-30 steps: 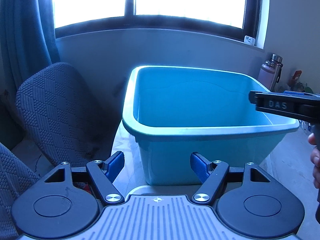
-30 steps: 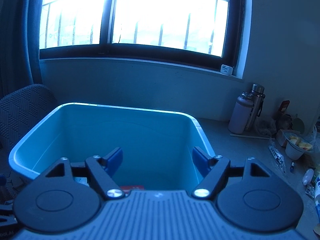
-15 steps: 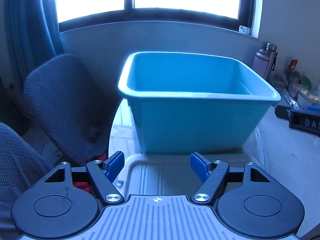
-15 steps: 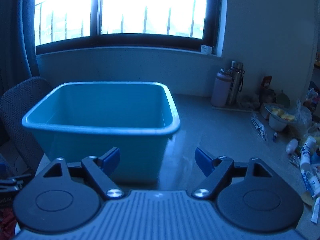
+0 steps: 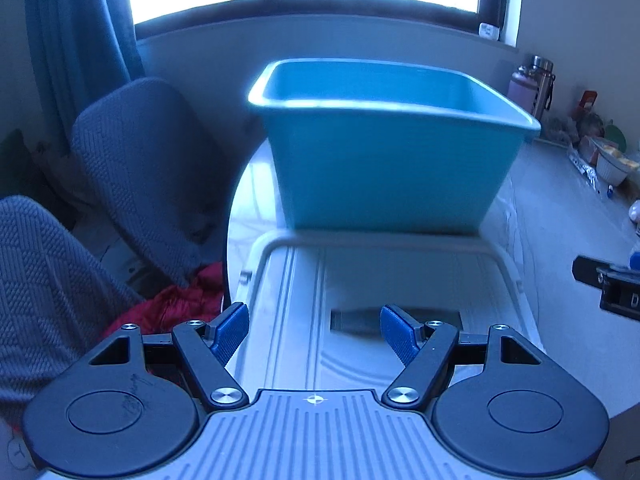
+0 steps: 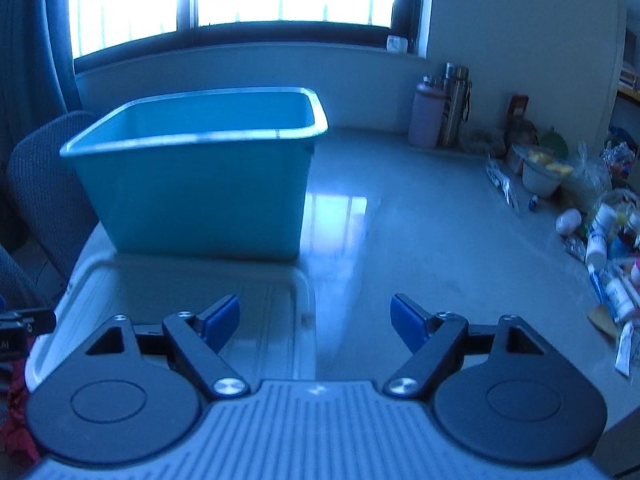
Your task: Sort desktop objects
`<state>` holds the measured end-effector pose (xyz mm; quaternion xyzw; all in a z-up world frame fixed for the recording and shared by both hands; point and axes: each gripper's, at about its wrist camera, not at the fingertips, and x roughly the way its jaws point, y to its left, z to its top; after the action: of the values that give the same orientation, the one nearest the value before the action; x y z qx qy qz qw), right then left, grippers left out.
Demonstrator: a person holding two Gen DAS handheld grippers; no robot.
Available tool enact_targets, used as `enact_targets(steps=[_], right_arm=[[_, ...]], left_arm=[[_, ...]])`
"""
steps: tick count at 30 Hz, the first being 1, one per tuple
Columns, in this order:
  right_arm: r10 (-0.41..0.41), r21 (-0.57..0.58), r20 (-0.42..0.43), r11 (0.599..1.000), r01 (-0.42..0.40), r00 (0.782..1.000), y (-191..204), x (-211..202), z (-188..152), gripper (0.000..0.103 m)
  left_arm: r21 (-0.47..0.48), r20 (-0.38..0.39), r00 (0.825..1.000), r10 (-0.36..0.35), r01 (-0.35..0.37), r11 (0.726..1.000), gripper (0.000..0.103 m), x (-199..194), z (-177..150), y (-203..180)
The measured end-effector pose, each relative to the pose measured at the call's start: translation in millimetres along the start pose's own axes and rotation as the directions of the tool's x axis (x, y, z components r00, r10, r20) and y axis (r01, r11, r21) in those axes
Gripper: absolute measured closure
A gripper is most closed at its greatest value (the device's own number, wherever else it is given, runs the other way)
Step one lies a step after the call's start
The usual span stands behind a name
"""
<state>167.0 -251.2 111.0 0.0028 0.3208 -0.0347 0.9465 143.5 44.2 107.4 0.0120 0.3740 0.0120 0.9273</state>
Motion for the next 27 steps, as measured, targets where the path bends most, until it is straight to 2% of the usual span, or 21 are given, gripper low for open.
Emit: enact_targets(steps=[7, 13, 23, 27], right_arm=[[0.000, 0.039, -0.093, 0.999, 0.003, 0.996, -5, 8, -26, 0.021], [0.019, 0.052, -0.155, 0.999, -0.011, 0.988, 3, 22, -32, 0.021], [0.050, 0.131, -0.267, 0.991, -0.015, 0.962, 18, 62, -25, 0.021], [0.021, 0.151, -0.301, 0.988, 0.026, 0.954, 22, 75, -25, 0.021]], left_arm=[[-0.017, -0.046, 0.999, 0.003, -0.004, 1.000, 0.028, 7, -16, 9], [-0.027, -0.095, 0.995, -0.001, -0.002, 1.000, 0.028, 22, -17, 22], [-0.036, -0.168, 0.984, -0.056, 0.051, 0.998, 0.028, 62, 7, 60], [-0.041, -0.207, 0.974, -0.095, 0.089, 0.995, 0.028, 80, 17, 68]])
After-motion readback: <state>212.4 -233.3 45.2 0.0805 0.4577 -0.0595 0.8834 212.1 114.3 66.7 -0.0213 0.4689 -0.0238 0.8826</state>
